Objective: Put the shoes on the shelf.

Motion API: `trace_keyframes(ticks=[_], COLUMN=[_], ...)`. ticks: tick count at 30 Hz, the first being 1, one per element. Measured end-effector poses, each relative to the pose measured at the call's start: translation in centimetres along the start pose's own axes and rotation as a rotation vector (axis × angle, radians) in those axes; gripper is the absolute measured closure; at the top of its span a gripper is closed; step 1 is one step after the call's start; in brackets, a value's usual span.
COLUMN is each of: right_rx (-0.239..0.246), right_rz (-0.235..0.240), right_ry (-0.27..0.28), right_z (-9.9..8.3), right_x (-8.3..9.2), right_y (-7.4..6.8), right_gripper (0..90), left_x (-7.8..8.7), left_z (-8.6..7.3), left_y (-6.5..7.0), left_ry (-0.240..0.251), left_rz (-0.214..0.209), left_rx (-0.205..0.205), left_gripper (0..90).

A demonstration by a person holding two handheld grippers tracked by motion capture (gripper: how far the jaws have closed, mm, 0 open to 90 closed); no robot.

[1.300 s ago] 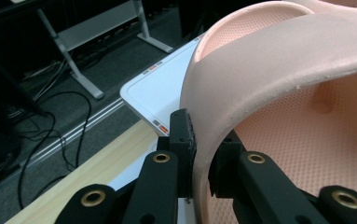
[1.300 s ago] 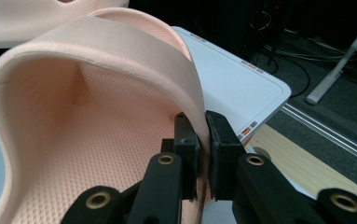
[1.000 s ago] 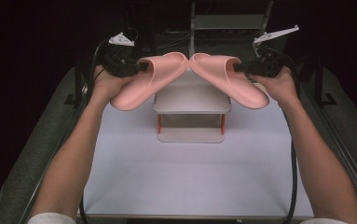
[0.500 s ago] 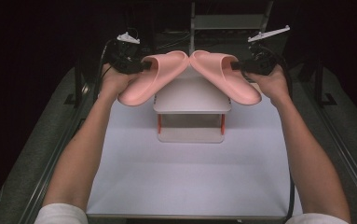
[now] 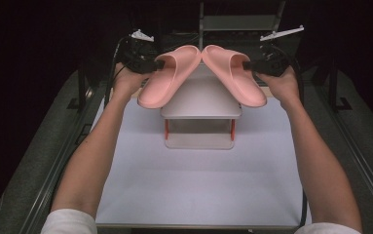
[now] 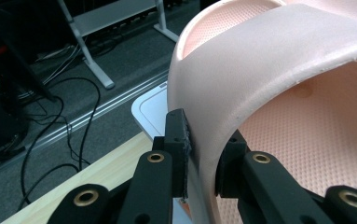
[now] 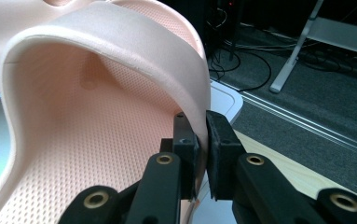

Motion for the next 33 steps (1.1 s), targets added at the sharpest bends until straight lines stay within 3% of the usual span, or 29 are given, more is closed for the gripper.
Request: trace_keyframes(ticks=[6,19,33], right_rx=[-0.014,-0.050,-0.075], right_rz=[-0.002,-0.012,-0.009], right_ry=[0.005,-0.010,-0.006], right_z=[0.0,-0.2,-0.3], right_x=[0.1,-1.0,-1.6], right_y=[0.0,-0.3,-0.6], right_gripper=[82.1,79.9,76.7], left_x=[-0.3,-1.0,-1.9], left_z=[0.1,-0.1,-0.2], left_y=[0.4,1.1,1.8], left_ry=[0.004,-0.013,-0.027], left_rz=[-0.010,-0.009,-0.027], left_rx=[0.032,0.025,0.053], left_gripper=[76.3,71.4,68.1])
Point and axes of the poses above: each handheld gripper's, and its own axes: x roughly backward along the jaws, z roughly out of its top, y roughly to its right, the point moved 8 cm from there along -x, roughly forward along the jaws, and after that the axes turned 14 degrees about z, right-handed, at the moved point
